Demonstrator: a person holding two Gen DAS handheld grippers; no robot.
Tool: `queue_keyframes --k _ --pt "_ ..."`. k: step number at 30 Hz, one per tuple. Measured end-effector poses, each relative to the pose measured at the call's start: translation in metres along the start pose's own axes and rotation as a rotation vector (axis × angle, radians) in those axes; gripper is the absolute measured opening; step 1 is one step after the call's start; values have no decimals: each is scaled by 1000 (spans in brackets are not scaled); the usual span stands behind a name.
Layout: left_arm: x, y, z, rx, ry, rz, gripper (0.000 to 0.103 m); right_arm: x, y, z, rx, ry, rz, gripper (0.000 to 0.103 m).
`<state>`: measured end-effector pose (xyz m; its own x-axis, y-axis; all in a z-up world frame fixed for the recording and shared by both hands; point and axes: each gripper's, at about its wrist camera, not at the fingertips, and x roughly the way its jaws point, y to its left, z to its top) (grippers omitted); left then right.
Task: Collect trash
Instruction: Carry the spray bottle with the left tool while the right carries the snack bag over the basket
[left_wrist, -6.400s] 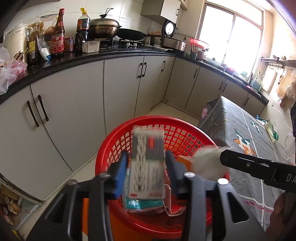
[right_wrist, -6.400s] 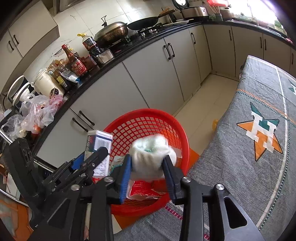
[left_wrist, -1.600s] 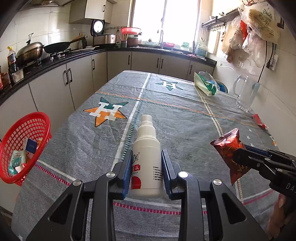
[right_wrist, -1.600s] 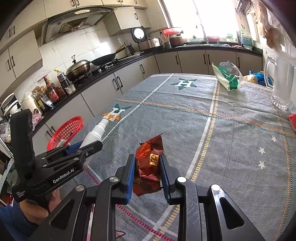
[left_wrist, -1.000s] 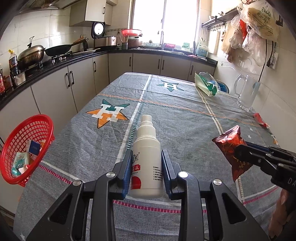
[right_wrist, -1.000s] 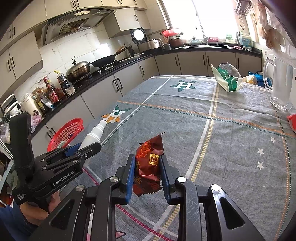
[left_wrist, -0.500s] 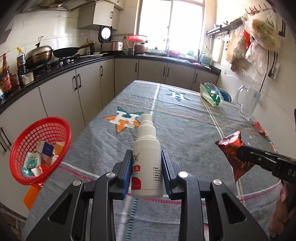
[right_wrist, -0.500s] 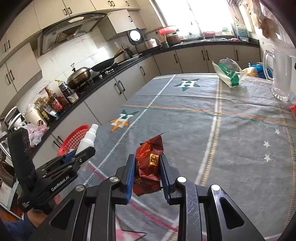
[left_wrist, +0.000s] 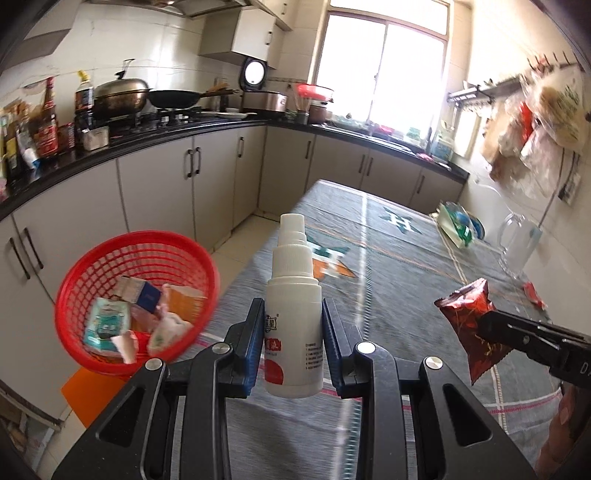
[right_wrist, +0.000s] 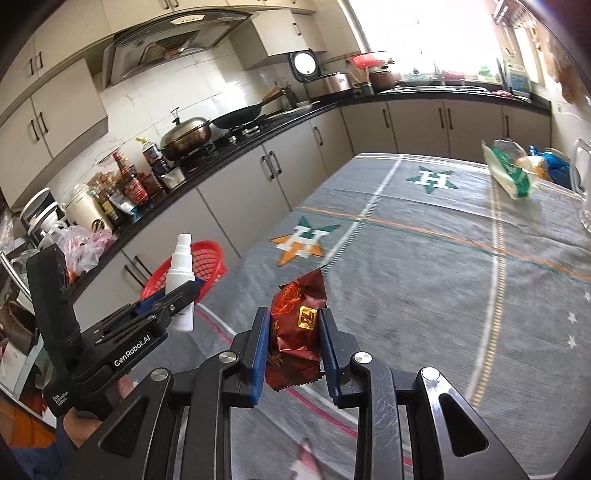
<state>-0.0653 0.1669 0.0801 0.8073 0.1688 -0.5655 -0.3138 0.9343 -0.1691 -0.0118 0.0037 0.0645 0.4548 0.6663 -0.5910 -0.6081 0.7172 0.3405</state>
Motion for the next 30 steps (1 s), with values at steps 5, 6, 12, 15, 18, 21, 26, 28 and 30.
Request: queue_keyframes --k 5,6,12,15,18,21,26,28,30 --pt "-4 27 6 -43 -19 25 29 15 24 7 -27 13 26 29" --pt "-5 34 7 -56 -23 32 29 19 31 8 -32 17 36 29" --pt "-9 69 10 -107 -39 62 29 40 60 15 -62 41 67 29" --pt "-9 86 12 -129 -42 82 29 50 72 19 -73 52 81 29" --pt "-8 102 12 -154 -40 100 29 61 84 23 -81 64 95 29" --pt "-7 118 12 -176 -38 121 29 71 97 28 -93 73 110 29" --pt "-6 139 13 -203 -36 143 29 86 117 36 -108 85 131 29" --pt "-6 148 13 -216 -37 151 29 91 124 40 -113 89 141 29" --pt "-7 155 13 -222 -38 160 29 97 132 42 -121 90 142 29"
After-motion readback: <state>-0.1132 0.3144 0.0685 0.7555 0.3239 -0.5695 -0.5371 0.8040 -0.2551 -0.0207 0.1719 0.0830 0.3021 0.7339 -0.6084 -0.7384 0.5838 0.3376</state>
